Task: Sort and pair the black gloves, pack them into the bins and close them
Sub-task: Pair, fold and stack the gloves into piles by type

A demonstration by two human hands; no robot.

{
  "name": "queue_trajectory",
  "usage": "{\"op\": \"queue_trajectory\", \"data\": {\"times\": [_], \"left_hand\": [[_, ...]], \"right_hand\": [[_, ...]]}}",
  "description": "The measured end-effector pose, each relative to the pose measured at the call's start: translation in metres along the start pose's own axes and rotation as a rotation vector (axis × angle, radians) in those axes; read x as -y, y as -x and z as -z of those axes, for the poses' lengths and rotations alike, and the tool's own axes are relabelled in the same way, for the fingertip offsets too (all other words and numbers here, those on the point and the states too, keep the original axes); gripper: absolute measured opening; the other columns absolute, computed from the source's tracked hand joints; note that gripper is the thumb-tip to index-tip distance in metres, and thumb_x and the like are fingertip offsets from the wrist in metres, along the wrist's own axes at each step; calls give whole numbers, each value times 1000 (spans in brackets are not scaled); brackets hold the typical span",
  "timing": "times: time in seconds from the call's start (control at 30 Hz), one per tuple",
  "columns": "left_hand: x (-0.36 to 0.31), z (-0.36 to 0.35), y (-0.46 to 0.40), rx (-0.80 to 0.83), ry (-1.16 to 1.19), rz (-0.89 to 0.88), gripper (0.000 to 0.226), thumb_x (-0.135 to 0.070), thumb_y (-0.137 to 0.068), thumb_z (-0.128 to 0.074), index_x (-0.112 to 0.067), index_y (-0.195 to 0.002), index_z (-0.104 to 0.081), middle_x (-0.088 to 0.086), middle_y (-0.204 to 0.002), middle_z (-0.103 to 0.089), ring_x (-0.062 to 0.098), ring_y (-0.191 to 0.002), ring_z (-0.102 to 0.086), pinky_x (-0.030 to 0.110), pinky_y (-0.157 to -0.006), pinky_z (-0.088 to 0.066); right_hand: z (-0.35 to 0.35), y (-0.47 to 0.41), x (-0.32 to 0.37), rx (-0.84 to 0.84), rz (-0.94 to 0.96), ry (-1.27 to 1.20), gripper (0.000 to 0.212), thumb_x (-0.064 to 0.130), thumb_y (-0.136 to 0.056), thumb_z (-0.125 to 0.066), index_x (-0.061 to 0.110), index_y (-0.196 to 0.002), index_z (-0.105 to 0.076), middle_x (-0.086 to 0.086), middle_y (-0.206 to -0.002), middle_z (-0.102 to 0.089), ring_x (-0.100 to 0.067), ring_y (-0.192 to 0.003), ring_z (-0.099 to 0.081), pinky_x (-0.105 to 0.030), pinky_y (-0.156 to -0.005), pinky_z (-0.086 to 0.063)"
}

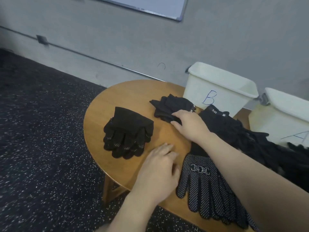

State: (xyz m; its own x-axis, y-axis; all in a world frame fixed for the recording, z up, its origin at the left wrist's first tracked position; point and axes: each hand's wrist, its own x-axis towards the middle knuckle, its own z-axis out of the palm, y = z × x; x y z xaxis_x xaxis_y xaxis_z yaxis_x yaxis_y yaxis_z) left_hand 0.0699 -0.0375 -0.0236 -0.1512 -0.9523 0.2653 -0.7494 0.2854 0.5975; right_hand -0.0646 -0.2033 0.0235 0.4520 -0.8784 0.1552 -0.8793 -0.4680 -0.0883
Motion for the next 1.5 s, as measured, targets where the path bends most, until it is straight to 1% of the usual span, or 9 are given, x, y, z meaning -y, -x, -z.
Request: {"op": "queue_trajectory", "data": {"times": [0.2,0.47,0.57,0.63,0.83,0.93,1.03,1.3,1.5], "left_hand": [[0,-1,-2,4,-1,17,46,-36,-102,-51,-29,-147,-55,-9,-165,-36,9,-154,-23,25,-123,-5],[-1,-4,2,-2,12,23,45,-38,-103,-53,-33,-148,-54,-13,-165,-35,6,-155,-21,21,-122,0],[-4,-5,5,-7,17,29,45,-38,-103,-52,-32,-148,-54,-13,-163,-37,5,-154,-23,21,-123,1],[-7,-5,6,-21,27,29,45,-36,-104,-51,-30,-148,-54,-12,-161,-42,5,-152,-27,23,-127,-5],[-28,-5,13,-116,218,132,35,-26,-101,-57,-24,-136,-63,-13,-130,-61,8,-125,-54,29,-111,-45],[-37,-11,14,-178,310,176,29,-23,-101,-58,-24,-129,-65,-17,-122,-61,4,-118,-56,23,-103,-45],[-50,-19,14,-217,385,182,23,-19,-99,-62,-24,-121,-67,-17,-115,-64,4,-112,-59,26,-102,-49],[-94,-41,11,-257,580,-11,80,-65,-86,-66,-49,-153,-26,-29,-151,-38,-5,-140,-40,21,-110,-36],[-112,-48,5,-257,714,-64,46,-62,-84,-73,-39,-123,-62,-20,-118,-69,9,-115,-66,40,-95,-58]], "right_hand": [[18,-4,-2,-179,-71,-152,22,27,-106,-52,18,-99,-71,4,-91,-67,-22,-87,-62,-33,-71,-40],[110,-3,6,-410,-159,-573,31,26,-105,-56,15,-80,-69,-2,-75,-67,-9,-70,-58,-26,-69,-45],[138,8,10,-434,-193,-712,41,28,-106,-54,-9,-91,-63,-33,-91,-64,-23,-75,-52,-46,-72,-47],[152,21,13,-446,-209,-812,40,29,-106,-54,-9,-97,-66,-35,-103,-67,-21,-82,-60,-55,-84,-54],[177,63,3,-444,-232,-797,51,35,-104,-54,-17,-105,-57,-44,-117,-55,-34,-84,-63,-50,-82,-50],[179,85,-10,-430,-279,-778,56,36,-103,-54,-20,-107,-52,-46,-118,-50,-52,-96,-64,-67,-96,-48],[177,110,-21,-441,-293,-817,51,32,-105,-56,-19,-103,-55,-48,-112,-52,-32,-84,-61,-51,-82,-50],[152,163,-27,-403,-329,-1016,39,26,-105,-59,-12,-101,-66,-41,-105,-65,-29,-87,-63,-42,-83,-49],[116,198,-13,-475,-405,-1079,24,26,-105,-59,18,-92,-78,-8,-89,-79,-21,-80,-74,-36,-75,-60]]}}
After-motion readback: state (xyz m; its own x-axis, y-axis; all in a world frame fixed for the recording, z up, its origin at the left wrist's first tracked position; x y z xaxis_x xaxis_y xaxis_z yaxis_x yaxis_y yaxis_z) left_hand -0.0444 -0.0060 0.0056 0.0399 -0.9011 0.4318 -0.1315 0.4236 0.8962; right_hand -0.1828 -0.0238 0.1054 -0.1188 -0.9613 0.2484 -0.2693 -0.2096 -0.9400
